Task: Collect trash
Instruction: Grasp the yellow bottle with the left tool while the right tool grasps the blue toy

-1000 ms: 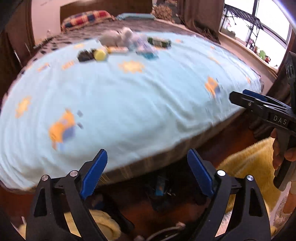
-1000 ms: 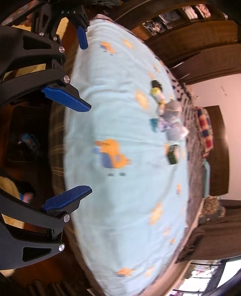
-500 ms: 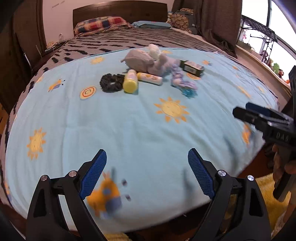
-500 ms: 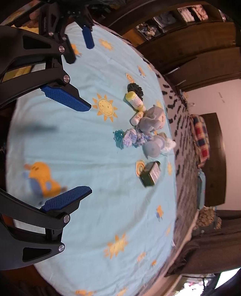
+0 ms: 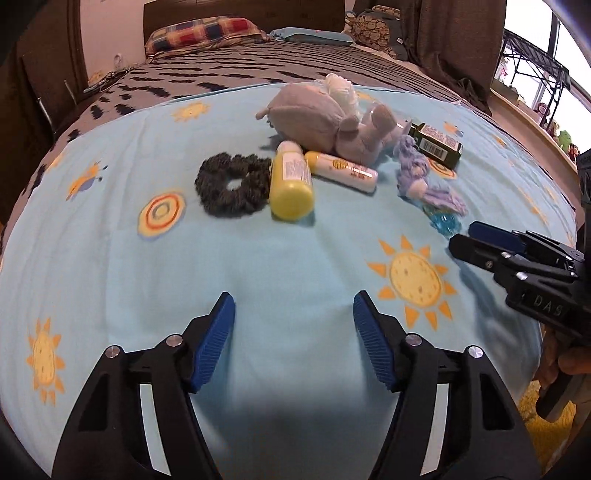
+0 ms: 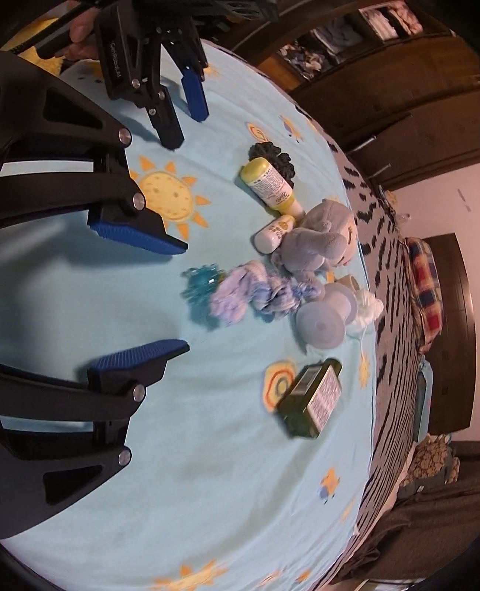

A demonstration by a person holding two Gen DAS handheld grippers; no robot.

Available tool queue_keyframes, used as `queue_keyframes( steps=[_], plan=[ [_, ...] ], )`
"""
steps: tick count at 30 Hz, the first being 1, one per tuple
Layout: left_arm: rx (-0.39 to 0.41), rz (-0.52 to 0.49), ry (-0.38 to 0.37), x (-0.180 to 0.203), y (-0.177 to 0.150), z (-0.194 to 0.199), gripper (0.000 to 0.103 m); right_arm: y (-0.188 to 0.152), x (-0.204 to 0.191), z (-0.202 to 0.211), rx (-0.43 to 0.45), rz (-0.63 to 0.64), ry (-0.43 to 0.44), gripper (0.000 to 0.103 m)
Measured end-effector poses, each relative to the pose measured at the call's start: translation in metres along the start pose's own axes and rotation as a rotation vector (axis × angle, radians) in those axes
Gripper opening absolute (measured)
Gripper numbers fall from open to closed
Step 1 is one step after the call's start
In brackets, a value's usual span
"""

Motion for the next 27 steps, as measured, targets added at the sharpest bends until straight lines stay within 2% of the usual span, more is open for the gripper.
queue_keyframes(
  steps=[5, 8, 13, 17, 23, 24, 26, 27],
  plan=[
    [0.004, -0.004, -0.009, -0.001, 0.016, -0.011, 0.061, 0.007, -0.004, -0.01, 0.0, 0.036, -0.015, 0.042],
    [0.01, -0.002, -0.016, -0.001, 0.027, -0.017, 0.059, 0.011, -0.002, -0.013, 0.003, 0.042, -0.032, 0.029],
    [0.017, 0.015, -0.026, -0.001, 0.044, -0.028, 0.057, 0.014, 0.001, -0.014, 0.008, 0.034, -0.026, 0.029],
    [0.02, 0.025, -0.03, -0.002, 0.054, -0.036, 0.049, 0.011, 0.0, -0.01, 0.004, 0.046, -0.035, 0.029],
    [0.025, 0.028, -0.028, -0.001, 0.063, -0.042, 0.044, 0.003, -0.001, -0.003, 0.002, 0.045, -0.041, 0.029],
    [0.025, 0.027, -0.024, -0.001, 0.064, -0.043, 0.043, 0.001, -0.002, -0.002, 0.002, 0.045, -0.042, 0.029],
    [0.023, 0.019, -0.02, 0.0, 0.063, -0.043, 0.029, -0.003, -0.002, 0.002, 0.001, 0.047, -0.043, 0.029],
    [0.021, 0.019, -0.02, 0.001, 0.061, -0.042, 0.029, -0.005, -0.001, 0.005, 0.001, 0.046, -0.042, 0.029]
  ],
)
Point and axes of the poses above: each gripper's, at about its wrist camera, not at the fingertips, and z roughly against the way its jaws point, x to its right, y to its top, the point moved 3 cm from there along -z, roughly the way its jaws point, and after that the axes turned 6 degrees about z, right-handed, at the moved point
